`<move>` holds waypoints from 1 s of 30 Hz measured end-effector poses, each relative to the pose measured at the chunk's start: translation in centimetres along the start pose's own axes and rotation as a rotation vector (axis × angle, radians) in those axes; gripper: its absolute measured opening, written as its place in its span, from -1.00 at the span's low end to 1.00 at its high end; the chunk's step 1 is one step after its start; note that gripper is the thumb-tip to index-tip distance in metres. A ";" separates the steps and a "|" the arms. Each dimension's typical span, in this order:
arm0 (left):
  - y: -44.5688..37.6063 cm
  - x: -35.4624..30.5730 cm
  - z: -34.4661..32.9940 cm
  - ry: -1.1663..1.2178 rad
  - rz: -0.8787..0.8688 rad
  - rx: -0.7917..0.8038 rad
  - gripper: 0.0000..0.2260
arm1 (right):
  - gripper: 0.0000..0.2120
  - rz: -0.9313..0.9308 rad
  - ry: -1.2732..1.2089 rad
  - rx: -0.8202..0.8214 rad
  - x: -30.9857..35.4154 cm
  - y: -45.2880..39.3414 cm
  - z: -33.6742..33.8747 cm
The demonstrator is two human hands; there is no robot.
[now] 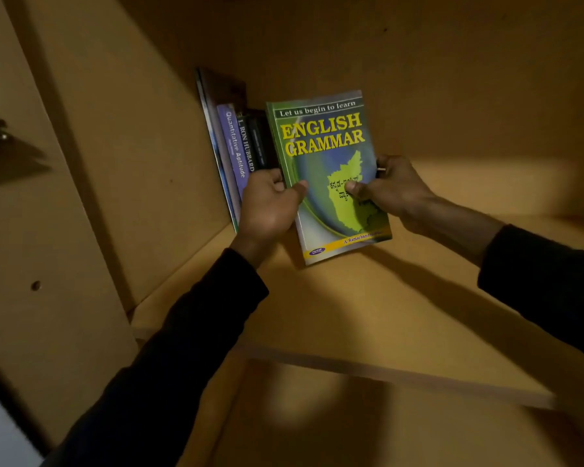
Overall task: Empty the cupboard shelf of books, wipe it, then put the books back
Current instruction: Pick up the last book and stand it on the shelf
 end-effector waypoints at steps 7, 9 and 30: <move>-2.7 0.7 -0.5 0.082 -0.040 -0.140 -0.83 | -0.72 -0.016 -0.001 0.015 -4.5 -5.0 -2.3; -3.9 1.3 -0.6 0.058 -0.034 -0.186 -0.76 | -0.71 -0.013 -0.007 0.019 -5.7 -6.1 -3.0; -6.6 4.3 -0.1 0.006 -0.167 -0.412 -0.63 | 0.09 0.146 0.309 0.511 -6.4 -2.1 -11.9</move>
Point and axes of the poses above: each hand's wrist, its own y-axis away from the middle knuckle, its own z-axis out of the back of the hand, x = y × z, the point moved 5 cm from there along -y, towards the middle knuckle, and after that the axes turned 15 degrees about z, right-handed, at the moved point
